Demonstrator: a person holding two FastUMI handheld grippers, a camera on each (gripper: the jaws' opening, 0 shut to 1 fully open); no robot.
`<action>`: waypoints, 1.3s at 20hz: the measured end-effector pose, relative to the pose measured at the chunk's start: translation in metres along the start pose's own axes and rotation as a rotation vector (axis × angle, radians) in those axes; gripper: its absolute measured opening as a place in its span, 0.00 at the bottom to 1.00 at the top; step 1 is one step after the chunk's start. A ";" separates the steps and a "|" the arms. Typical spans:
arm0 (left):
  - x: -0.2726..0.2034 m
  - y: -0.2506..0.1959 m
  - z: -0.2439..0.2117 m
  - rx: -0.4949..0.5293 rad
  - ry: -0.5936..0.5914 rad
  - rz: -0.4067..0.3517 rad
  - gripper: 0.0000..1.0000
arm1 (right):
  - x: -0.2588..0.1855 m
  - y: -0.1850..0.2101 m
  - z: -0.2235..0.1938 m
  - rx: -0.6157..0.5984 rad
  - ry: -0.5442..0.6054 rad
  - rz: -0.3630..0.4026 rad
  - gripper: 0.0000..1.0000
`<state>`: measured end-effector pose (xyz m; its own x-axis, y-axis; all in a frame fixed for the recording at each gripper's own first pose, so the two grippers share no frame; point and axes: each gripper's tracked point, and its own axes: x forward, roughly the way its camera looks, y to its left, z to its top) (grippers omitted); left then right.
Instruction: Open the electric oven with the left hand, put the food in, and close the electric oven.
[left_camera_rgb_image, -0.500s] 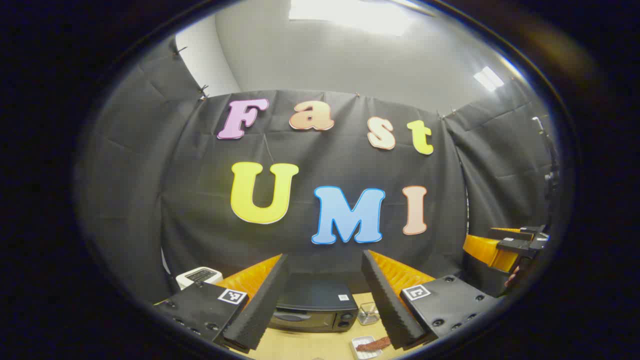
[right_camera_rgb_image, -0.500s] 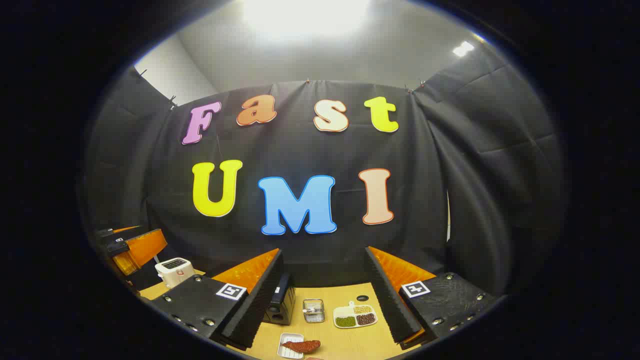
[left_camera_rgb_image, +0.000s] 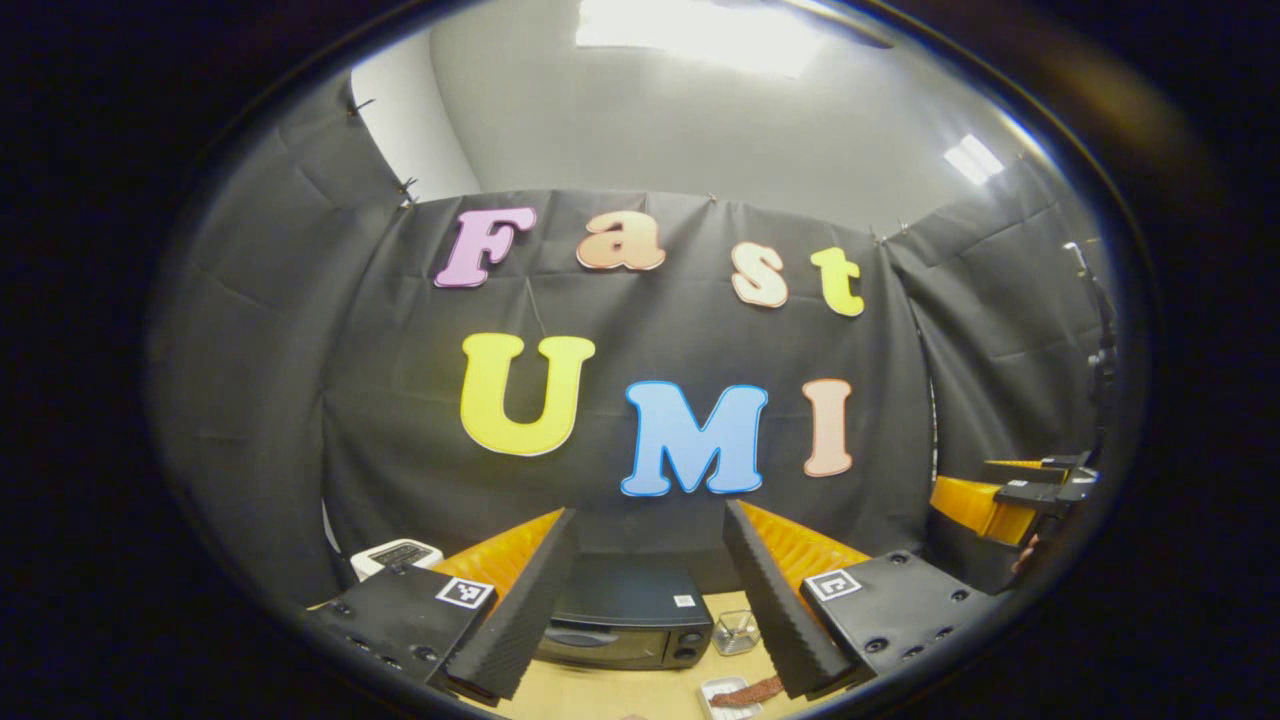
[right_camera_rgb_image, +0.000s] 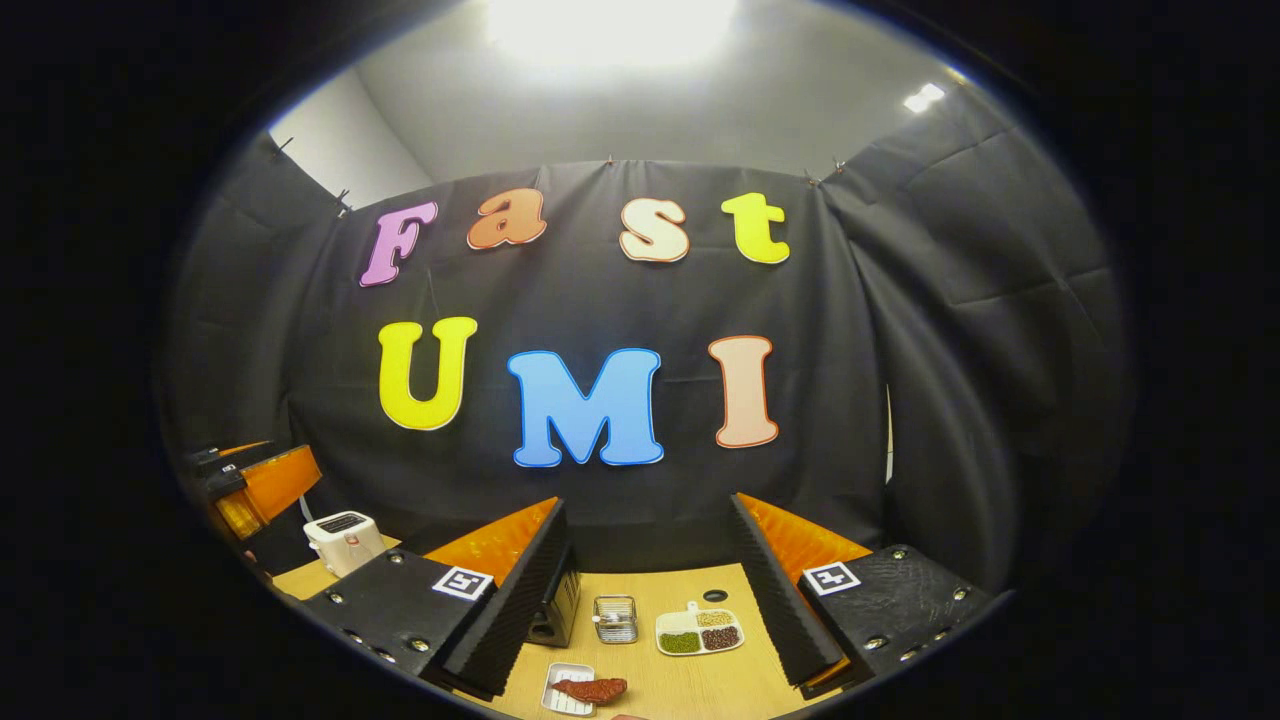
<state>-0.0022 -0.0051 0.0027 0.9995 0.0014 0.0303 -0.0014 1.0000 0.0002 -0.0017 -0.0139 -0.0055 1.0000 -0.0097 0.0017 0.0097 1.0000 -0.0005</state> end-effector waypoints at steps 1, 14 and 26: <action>0.000 0.001 0.001 0.000 0.002 0.001 1.00 | 0.001 0.001 -0.001 0.001 0.002 0.001 0.97; 0.021 0.025 -0.065 -0.027 0.129 0.017 1.00 | 0.000 0.013 -0.010 -0.008 0.002 0.026 0.97; 0.101 0.072 -0.199 -0.034 0.332 0.022 0.94 | -0.003 -0.009 -0.029 -0.044 0.073 -0.052 0.97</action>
<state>0.1051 0.0670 -0.1929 0.9546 0.0173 -0.2973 -0.0277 0.9991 -0.0308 -0.0048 -0.0230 -0.0348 0.9955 -0.0636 -0.0697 0.0605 0.9971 -0.0459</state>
